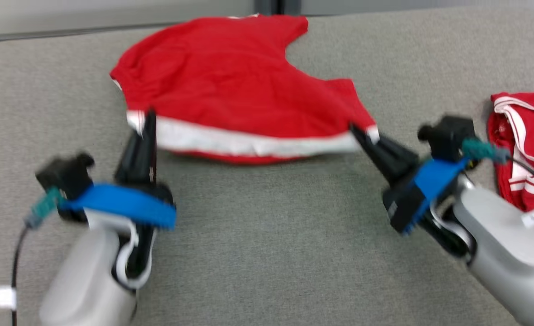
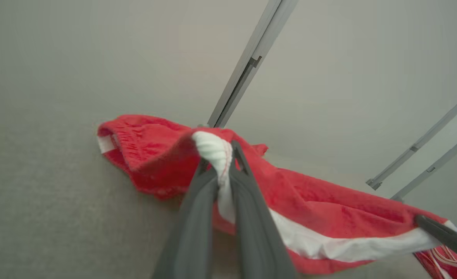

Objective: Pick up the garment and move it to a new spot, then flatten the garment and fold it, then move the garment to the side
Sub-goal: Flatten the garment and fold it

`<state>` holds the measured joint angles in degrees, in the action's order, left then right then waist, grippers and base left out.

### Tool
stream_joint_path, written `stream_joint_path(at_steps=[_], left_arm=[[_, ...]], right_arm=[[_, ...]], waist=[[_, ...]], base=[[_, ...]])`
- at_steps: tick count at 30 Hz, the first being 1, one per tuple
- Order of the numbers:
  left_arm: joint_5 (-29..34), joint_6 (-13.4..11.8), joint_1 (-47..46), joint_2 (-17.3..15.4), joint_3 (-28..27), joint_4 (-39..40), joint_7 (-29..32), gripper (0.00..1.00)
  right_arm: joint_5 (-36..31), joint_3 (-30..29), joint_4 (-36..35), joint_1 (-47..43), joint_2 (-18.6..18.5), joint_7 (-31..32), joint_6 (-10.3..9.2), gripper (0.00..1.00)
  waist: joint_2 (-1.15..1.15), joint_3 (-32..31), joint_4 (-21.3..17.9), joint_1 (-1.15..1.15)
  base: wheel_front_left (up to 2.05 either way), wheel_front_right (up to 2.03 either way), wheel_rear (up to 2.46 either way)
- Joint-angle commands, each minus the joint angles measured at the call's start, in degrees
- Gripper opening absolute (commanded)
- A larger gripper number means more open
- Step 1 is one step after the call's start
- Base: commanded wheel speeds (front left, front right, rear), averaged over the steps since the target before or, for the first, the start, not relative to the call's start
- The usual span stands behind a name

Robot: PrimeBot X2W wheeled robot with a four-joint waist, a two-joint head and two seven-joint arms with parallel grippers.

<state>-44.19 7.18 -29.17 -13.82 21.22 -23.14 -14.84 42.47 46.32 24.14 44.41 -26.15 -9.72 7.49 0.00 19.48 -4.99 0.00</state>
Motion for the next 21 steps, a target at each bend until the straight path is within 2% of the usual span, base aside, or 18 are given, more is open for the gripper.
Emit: stream_joint_path(at_steps=[1, 6, 11, 17, 21], left_arm=[[-0.1, 0.4, 3.0, -0.8, 0.5, 0.6, -0.4, 0.0], [-1.1, 0.5, 13.0, -3.0, 3.8, 3.0, 0.0, 0.0], [-2.6, -0.3, 20.8, -6.2, 5.3, 7.2, 3.8, 0.0], [-5.4, -2.3, 30.3, -11.5, 6.4, 18.3, 11.0, 0.0], [-9.4, -2.9, 36.2, -14.6, 7.2, 28.3, 16.4, 0.0]], right_arm=[[2.8, 1.3, -2.0, -2.5, -2.8, 1.0, 0.01, 0.0], [12.8, 2.6, -8.9, -11.3, -10.4, 5.7, 0.02, 0.0], [18.8, -0.2, -13.9, -19.5, -16.3, 11.4, 0.0, 0.0], [20.6, -8.4, -18.5, -31.0, -21.0, 18.7, -0.05, 0.0], [18.8, -17.1, -24.3, -39.7, -21.3, 22.5, -0.04, 0.0]], waist=[[0.0, -1.2, 0.2, 0.0], [0.0, -4.8, 1.9, 0.0], [0.0, -7.6, 3.0, 0.0], [0.0, -8.6, 3.9, 0.0], [0.0, -8.2, 4.6, 0.0]], base=[[0.0, 0.0, 0.0], [0.0, 0.0, 0.0], [0.0, 0.0, 0.0], [0.0, 0.0, 0.0], [0.0, 0.0, 0.0]])
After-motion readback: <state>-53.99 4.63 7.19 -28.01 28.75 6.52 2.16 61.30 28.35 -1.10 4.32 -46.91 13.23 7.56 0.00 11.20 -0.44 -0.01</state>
